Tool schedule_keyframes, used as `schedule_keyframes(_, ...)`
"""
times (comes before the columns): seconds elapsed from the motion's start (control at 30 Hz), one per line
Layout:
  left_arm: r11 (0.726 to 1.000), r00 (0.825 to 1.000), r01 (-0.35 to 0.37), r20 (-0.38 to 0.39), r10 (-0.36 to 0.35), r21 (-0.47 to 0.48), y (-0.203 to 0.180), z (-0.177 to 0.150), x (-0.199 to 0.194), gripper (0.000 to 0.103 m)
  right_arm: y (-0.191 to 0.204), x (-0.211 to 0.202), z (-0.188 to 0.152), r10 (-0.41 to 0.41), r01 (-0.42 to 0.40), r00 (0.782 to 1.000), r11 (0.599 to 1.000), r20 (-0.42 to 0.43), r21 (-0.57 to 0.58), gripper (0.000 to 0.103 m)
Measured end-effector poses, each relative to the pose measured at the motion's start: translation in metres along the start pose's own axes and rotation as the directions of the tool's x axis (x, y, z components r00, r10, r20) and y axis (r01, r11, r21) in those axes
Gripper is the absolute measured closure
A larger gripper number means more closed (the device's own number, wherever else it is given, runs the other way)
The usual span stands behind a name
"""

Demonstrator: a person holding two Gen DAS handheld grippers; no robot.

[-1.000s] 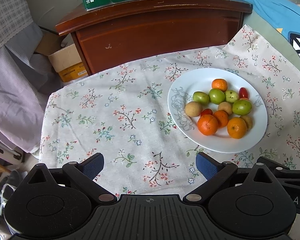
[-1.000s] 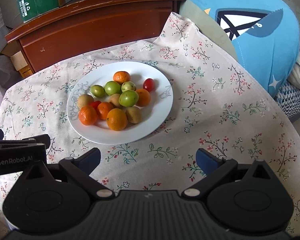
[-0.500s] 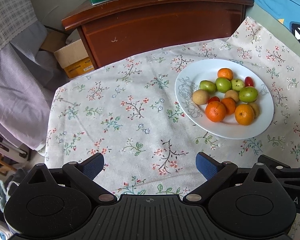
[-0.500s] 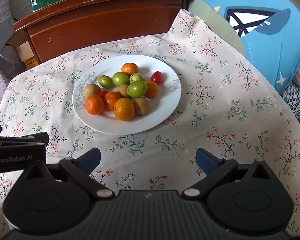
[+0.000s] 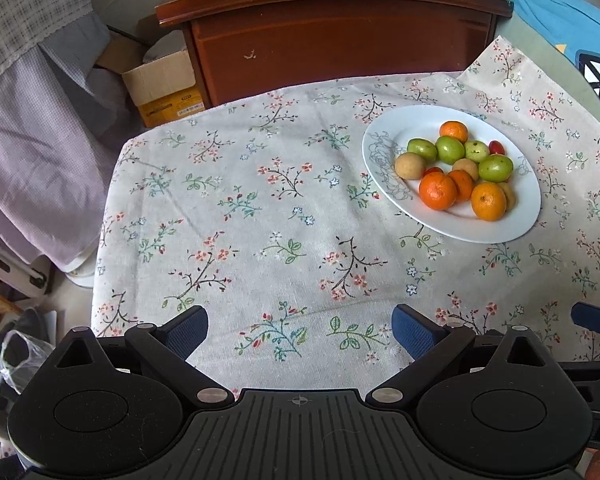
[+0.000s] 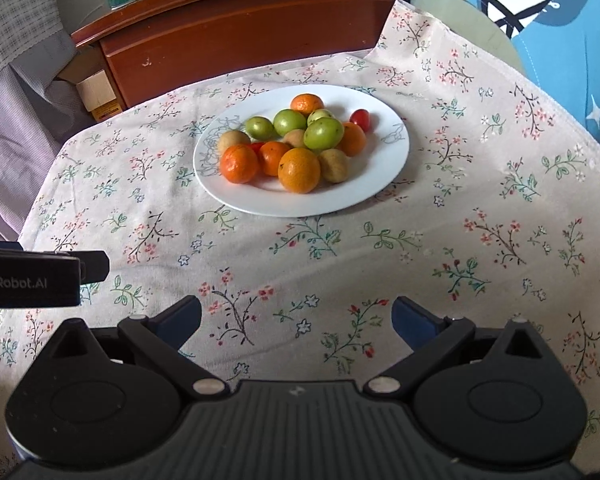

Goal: Organize fruits

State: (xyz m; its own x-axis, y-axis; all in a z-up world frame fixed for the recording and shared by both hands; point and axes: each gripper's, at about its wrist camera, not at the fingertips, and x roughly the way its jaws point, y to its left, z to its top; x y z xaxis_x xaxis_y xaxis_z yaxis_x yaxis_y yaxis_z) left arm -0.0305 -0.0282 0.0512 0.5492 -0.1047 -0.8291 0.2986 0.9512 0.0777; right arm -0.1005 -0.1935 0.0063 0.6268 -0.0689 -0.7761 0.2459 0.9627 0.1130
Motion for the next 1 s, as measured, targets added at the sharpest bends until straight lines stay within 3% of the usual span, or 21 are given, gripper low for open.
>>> schedule_keyframes(0.13,1.0,1.0,0.006,-0.005,-0.006,-0.017,0.006,-0.006,-0.003,0.004,0.002,0.009,-0.01,0.003,-0.003,1.0,1.0,0.005,-0.012,0.002)
schedule_keyframes(0.3,0.999,1.0,0.018,0.002,-0.018,-0.042,0.013,-0.012,-0.009,0.004,0.004,0.014,-0.017,-0.02,0.023,0.997,0.999,0.074,-0.048,0.001)
schedule_keyframes(0.43,0.998,1.0,0.025,0.001,-0.025,-0.054,0.017,-0.015,-0.011,0.004,0.012,0.019,-0.023,-0.062,0.076,0.992,0.989,0.113,-0.126,0.001)
schedule_keyframes(0.67,0.997,0.999,0.032,-0.003,-0.032,-0.071,0.022,-0.019,-0.012,0.004,0.014,0.026,-0.026,-0.057,0.079,0.977,0.992,0.203,-0.099,0.0)
schedule_keyframes(1.0,0.997,0.999,0.034,-0.005,-0.034,-0.074,0.022,-0.019,-0.01,0.004,0.016,0.028,-0.024,-0.054,0.076,0.975,0.992,0.214,-0.098,0.0)
